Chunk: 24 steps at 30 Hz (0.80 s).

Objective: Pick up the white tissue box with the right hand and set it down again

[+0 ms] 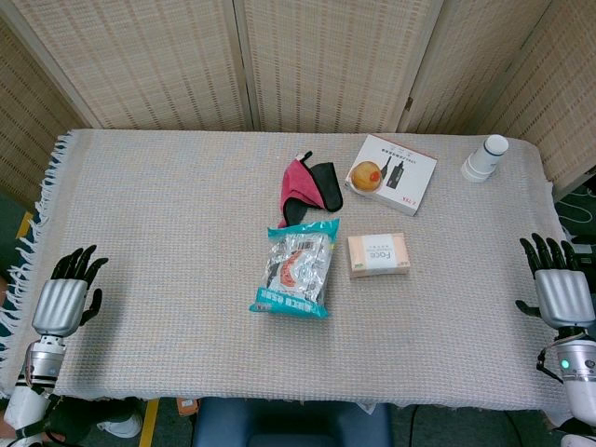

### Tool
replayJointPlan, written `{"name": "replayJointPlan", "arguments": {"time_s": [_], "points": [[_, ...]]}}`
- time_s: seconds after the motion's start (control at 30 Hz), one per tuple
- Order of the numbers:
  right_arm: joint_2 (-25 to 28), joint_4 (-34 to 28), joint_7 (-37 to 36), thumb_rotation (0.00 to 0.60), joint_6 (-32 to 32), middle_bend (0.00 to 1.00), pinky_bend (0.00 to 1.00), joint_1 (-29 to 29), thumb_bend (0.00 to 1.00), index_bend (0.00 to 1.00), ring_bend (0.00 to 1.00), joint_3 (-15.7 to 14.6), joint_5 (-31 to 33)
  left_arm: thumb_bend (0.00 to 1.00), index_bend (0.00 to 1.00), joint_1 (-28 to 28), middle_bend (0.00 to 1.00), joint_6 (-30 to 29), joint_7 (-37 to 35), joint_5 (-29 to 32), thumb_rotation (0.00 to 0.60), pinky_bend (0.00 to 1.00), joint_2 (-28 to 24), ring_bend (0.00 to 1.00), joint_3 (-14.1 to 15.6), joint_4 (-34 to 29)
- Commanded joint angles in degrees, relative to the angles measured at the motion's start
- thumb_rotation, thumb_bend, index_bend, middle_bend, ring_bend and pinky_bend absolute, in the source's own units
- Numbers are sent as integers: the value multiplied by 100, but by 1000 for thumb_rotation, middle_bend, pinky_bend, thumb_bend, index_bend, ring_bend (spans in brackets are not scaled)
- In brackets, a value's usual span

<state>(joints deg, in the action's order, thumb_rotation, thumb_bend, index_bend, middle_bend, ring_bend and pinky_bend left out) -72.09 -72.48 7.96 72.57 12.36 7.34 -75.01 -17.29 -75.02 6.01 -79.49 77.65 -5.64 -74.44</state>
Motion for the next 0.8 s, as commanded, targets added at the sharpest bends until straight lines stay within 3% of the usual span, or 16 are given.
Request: {"name": "replayJointPlan", "arguments": {"time_s": [0.03, 0.5, 0.8], "points": [[1, 1, 13, 600, 3, 0, 0, -2, 11, 0, 0, 2, 9, 556, 183, 4, 0, 5, 11, 12, 600, 108, -6, 0, -1, -11], [-36, -81, 93, 600, -179, 0, 0, 179, 11, 0, 0, 50, -1, 557, 183, 45, 0, 22, -16, 49, 600, 107, -199, 0, -2, -308], [-240, -205, 268, 600, -1859, 0, 0, 1557, 11, 0, 0, 574, 350, 557, 184, 77, 0, -69, -175, -11, 600, 107, -313, 0, -22, -416]]}}
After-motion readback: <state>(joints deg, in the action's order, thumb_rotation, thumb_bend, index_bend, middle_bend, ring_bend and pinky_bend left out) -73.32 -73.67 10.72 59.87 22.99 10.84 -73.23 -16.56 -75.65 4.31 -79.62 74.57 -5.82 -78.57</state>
